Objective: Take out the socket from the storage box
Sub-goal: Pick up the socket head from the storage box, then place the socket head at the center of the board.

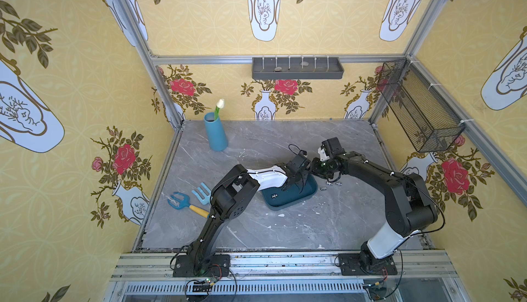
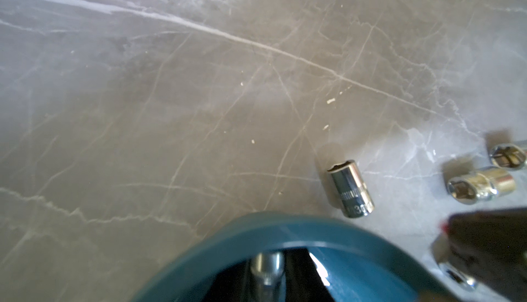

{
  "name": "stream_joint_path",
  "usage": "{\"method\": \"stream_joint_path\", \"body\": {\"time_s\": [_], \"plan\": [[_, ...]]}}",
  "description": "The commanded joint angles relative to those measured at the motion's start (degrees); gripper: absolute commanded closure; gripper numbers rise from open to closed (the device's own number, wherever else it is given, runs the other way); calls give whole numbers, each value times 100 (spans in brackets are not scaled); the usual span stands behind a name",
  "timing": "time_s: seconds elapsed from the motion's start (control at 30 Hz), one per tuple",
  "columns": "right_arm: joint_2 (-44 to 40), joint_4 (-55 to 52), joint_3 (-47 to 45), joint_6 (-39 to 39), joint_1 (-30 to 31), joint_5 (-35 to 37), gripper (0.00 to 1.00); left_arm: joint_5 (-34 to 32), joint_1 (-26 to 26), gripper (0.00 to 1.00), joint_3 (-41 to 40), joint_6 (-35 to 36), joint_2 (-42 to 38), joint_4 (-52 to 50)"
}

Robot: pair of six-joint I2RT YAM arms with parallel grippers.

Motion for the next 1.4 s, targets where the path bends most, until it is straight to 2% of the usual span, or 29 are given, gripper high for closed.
{"method": "stream_joint_path", "body": {"time_s": [0.0, 0.17, 0.47, 0.63, 0.9, 1.1, 1.23, 1.37], "plan": [[-66, -45, 4, 17, 2, 43, 61, -71, -5, 83, -115, 60, -62, 20], [-98, -75, 26, 29, 2, 102, 61, -5, -6, 84, -445, -9, -540, 71], [-141, -188, 133, -89, -15, 214, 61, -64, 45, 84, -1292, -188, -2012, -135], [-246, -291, 239, -217, -24, 262, 61, -316, 310, 84, -2018, -361, -3060, -360], [-451, -576, 453, -459, -32, 317, 61, -490, 1048, 83, -3221, -645, -4554, -735], [-699, -609, 498, -864, 33, 122, 60, -400, 1427, 83, -4062, -814, -4896, -583], [-791, -620, 568, -1190, 268, 9, 60, -377, 1483, 83, -4434, -983, -4774, -430], [-771, -621, 663, -1088, 617, 161, 59, -316, 1483, 84, -4715, -1135, -4613, -137]]}}
